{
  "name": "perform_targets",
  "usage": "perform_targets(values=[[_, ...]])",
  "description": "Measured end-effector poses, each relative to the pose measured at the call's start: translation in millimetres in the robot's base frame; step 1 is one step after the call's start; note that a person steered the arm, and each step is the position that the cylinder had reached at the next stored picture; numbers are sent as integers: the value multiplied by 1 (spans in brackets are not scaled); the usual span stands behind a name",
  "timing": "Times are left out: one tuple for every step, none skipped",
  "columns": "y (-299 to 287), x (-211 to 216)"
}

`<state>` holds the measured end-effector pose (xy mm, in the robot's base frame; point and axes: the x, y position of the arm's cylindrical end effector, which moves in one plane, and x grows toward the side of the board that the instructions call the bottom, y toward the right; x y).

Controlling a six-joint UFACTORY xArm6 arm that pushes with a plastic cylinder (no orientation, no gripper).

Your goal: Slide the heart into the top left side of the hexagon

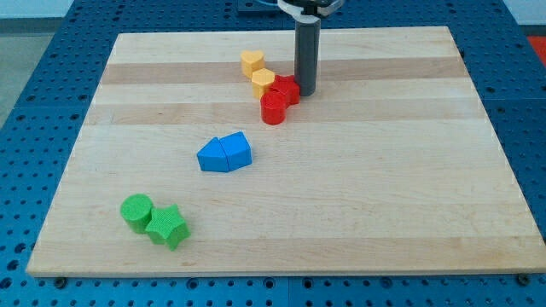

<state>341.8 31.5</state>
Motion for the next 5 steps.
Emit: perform_targets(values=[[9,-48],[-20,-105],[-92,-126],[-94,-127],[-105,-101]])
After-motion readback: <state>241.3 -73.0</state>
